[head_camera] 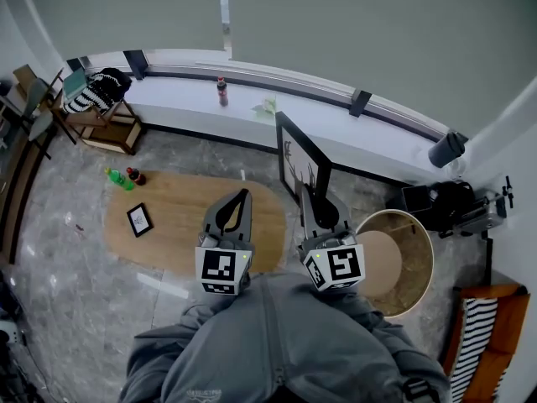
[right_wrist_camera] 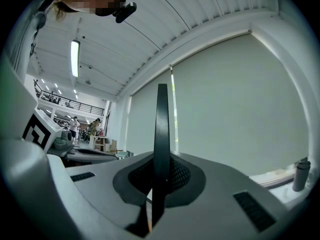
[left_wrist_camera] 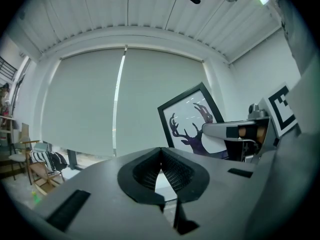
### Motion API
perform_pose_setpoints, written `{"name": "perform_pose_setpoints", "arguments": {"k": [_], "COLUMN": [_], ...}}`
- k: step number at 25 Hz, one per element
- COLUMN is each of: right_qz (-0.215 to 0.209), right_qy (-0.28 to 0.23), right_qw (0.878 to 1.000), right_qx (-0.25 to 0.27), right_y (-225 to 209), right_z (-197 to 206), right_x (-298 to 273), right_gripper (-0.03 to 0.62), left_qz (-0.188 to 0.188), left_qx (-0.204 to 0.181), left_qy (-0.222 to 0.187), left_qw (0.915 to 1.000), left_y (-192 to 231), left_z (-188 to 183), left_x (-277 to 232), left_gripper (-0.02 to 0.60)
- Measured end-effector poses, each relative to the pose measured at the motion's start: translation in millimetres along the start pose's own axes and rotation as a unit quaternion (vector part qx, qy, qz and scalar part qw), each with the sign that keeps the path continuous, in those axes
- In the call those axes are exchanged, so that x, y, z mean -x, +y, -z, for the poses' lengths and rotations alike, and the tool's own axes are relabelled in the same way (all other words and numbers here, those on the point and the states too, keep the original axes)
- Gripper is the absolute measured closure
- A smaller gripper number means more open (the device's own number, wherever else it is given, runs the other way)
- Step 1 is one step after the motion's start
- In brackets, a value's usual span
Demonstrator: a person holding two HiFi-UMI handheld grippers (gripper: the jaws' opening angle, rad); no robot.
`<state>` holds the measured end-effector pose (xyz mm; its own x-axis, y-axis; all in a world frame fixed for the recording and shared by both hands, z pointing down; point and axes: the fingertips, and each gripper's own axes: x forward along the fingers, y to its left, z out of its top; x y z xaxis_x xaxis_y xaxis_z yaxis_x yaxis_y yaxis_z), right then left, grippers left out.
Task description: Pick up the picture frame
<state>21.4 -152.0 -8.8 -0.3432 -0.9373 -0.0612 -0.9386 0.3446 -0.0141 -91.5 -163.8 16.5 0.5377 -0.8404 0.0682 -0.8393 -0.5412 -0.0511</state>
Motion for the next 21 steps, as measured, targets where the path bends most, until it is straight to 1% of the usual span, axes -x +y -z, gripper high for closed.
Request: {"name": "perform_pose_setpoints", "arguments": {"k": [21], "right_qz": [-0.01], "right_qy": [-0.003], "right_qw": [1.0], "right_qx": [-0.003], "right_y": [-2], "right_z": [0], "right_x": [4], "right_gripper": [0.559], "left_qz": [0.007], "left_qx": [0.005], "left_qy": [0.0], "left_qw": [1.0], "left_y": [-14], "left_z": [2], "left_x": [-1], "left_gripper": [0.565]}}
